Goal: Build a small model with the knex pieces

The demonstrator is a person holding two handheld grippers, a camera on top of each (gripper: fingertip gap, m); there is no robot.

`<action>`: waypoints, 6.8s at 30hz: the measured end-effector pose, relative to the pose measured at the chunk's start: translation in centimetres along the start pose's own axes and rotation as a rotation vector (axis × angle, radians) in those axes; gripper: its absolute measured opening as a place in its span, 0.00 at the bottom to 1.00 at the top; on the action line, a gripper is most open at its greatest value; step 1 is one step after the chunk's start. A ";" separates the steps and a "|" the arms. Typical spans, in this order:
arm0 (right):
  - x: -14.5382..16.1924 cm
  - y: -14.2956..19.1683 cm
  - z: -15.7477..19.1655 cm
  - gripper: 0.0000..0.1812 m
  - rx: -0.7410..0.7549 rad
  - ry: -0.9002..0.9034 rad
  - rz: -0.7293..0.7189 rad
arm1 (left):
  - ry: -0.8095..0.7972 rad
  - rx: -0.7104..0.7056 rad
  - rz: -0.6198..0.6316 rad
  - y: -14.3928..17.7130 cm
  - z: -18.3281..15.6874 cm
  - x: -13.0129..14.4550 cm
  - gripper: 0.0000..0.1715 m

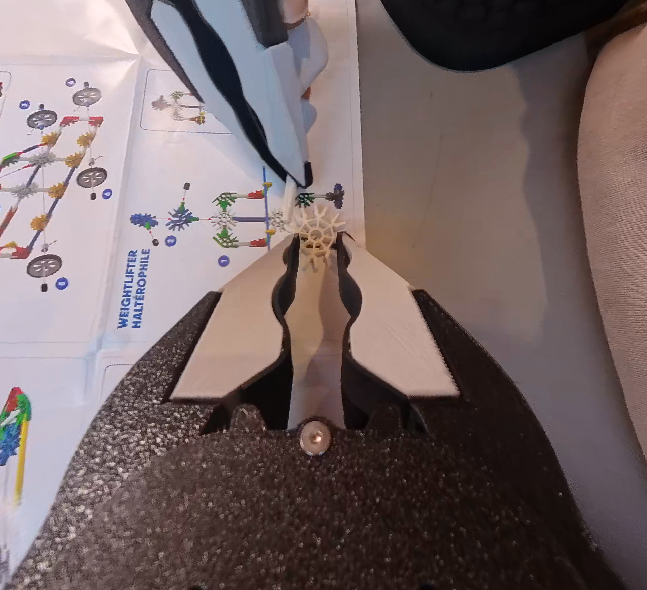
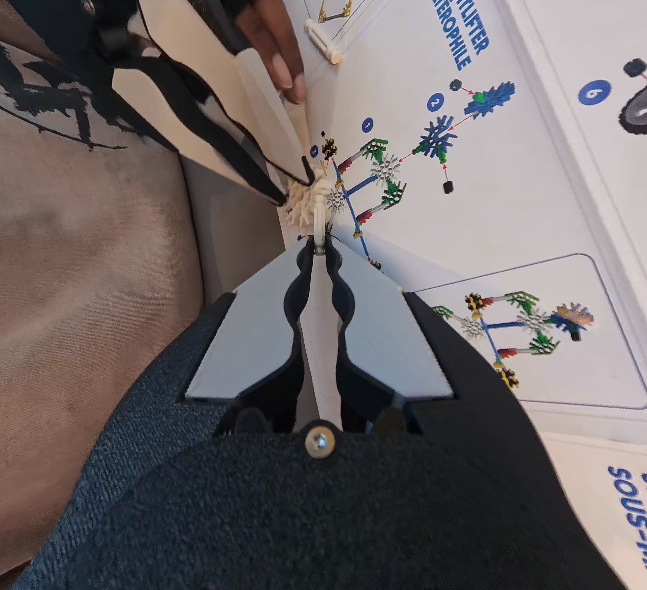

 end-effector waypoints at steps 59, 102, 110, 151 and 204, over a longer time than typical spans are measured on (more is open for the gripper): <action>-1.1 -0.7 2.7 0.03 0.324 0.706 0.201 | -0.252 0.281 0.161 -0.1 2.8 -0.6 0.17; -2.8 -1.4 2.7 0.00 0.256 0.544 0.294 | -0.276 0.320 0.111 -0.5 2.9 -0.6 0.20; -3.2 -1.9 2.9 0.00 0.304 0.555 0.385 | -0.289 0.323 0.077 -0.6 3.0 -0.5 0.20; 1.2 0.3 3.5 0.10 0.602 0.470 -0.200 | 0.256 -0.208 -0.065 1.7 2.5 0.6 0.20; -2.5 5.0 -3.3 0.04 0.839 0.296 -0.399 | 0.243 -0.209 -0.180 4.6 5.5 1.2 0.17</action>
Point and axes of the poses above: each gripper's, where its closed fingertips meet, y back along the fingers, x out of its underside, z = x × y across the jaws, the point moved 7 cm from there along y, back along the fingers, and after that the axes turned 13 degrees about y, right-handed, at the moved point
